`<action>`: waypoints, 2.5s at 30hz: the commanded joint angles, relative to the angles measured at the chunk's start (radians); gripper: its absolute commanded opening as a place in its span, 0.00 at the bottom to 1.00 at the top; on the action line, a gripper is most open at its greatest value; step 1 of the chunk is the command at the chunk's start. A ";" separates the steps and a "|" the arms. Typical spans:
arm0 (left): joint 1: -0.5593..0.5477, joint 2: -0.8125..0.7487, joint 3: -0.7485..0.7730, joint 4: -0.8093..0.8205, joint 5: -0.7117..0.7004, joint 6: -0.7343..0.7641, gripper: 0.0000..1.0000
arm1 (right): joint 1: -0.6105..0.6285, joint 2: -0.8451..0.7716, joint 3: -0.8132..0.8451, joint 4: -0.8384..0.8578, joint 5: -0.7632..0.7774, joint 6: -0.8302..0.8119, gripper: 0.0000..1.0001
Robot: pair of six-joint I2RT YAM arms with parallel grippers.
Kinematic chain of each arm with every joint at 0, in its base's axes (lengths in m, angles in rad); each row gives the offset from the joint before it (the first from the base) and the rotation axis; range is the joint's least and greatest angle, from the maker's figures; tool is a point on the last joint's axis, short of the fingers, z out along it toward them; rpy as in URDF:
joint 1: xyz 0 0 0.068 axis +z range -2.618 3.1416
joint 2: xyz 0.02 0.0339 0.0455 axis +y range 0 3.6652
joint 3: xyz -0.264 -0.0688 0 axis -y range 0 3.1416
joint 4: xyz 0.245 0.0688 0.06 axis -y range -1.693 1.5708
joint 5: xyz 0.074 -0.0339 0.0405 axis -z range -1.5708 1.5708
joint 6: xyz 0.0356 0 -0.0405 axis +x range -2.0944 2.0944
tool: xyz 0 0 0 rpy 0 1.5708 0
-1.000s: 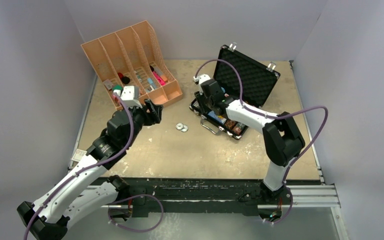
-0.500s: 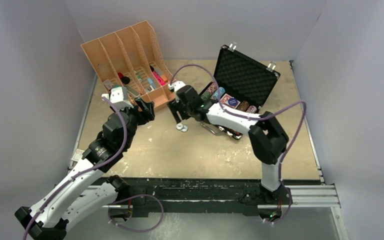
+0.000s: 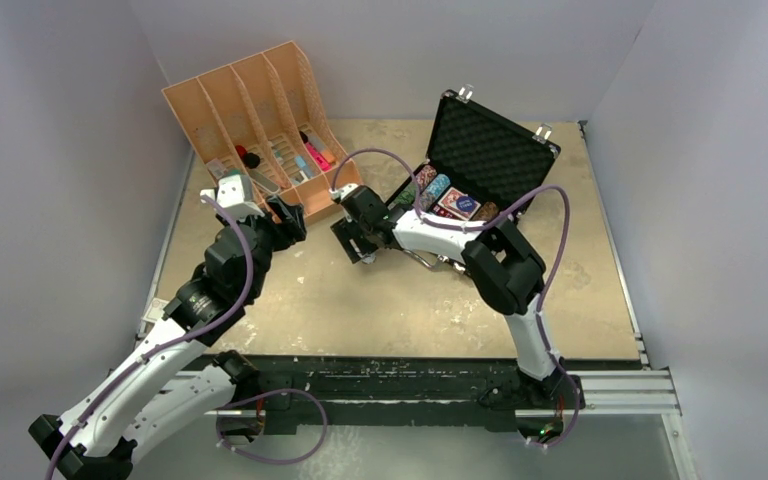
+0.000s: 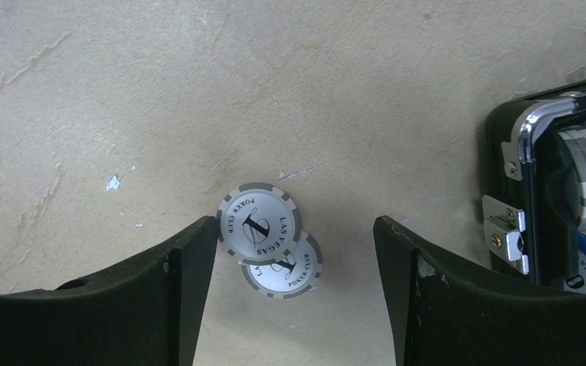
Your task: Pack up texas hold em set
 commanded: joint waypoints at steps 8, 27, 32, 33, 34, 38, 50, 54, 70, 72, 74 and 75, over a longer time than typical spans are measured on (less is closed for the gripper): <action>0.002 -0.004 -0.003 0.035 -0.016 -0.017 0.66 | 0.018 0.041 0.073 -0.039 -0.050 -0.063 0.75; 0.002 -0.003 -0.010 0.040 -0.012 -0.020 0.66 | 0.022 -0.047 0.042 -0.027 -0.017 -0.013 0.29; 0.002 0.000 -0.015 0.040 -0.003 -0.033 0.66 | 0.023 -0.122 -0.008 -0.019 -0.050 0.032 0.30; 0.002 0.000 -0.018 0.040 -0.001 -0.036 0.66 | 0.023 -0.128 -0.017 -0.017 -0.053 0.036 0.30; 0.002 0.000 -0.019 0.041 0.000 -0.038 0.66 | 0.023 -0.133 -0.027 -0.016 -0.051 0.039 0.30; 0.002 0.000 -0.021 0.043 0.004 -0.039 0.66 | 0.023 -0.119 -0.054 -0.016 -0.052 0.045 0.31; 0.002 0.003 -0.021 0.043 0.004 -0.036 0.66 | 0.023 -0.058 -0.058 -0.007 -0.005 0.048 0.34; 0.003 0.005 -0.019 0.043 0.004 -0.036 0.66 | 0.023 -0.049 -0.057 -0.002 0.033 0.049 0.35; 0.003 0.008 -0.023 0.046 0.003 -0.035 0.66 | 0.021 -0.037 -0.040 -0.031 0.008 0.058 0.56; 0.002 0.007 -0.023 0.046 0.004 -0.035 0.66 | 0.021 -0.032 -0.037 -0.043 -0.001 0.058 0.58; 0.002 0.008 -0.023 0.046 0.004 -0.035 0.66 | 0.021 -0.021 -0.030 -0.059 -0.009 0.058 0.59; 0.003 0.008 -0.023 0.046 0.004 -0.035 0.66 | 0.021 -0.015 -0.028 -0.068 -0.013 0.059 0.59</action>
